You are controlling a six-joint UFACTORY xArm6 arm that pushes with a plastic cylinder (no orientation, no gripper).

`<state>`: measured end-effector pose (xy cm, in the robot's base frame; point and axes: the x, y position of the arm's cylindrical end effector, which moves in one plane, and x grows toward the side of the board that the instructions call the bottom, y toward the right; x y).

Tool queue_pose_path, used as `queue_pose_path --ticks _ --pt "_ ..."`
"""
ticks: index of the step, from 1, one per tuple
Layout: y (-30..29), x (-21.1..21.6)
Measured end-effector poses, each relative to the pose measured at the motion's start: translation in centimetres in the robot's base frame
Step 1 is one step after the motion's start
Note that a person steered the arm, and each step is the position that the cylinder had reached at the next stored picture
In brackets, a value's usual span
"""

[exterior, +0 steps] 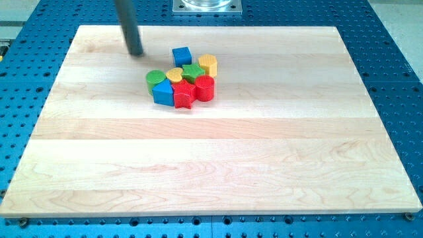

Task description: Slide the cube into the heart

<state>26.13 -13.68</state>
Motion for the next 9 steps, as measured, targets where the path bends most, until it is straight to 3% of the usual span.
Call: queue_pose_path --ticks 1,2,4,7,8,9 --pt "6.1 -0.7" --pt "8.2 0.0" --pt "8.3 3.4" --pt "6.6 4.7" --pt "8.9 0.8" --pt "16.9 2.3"
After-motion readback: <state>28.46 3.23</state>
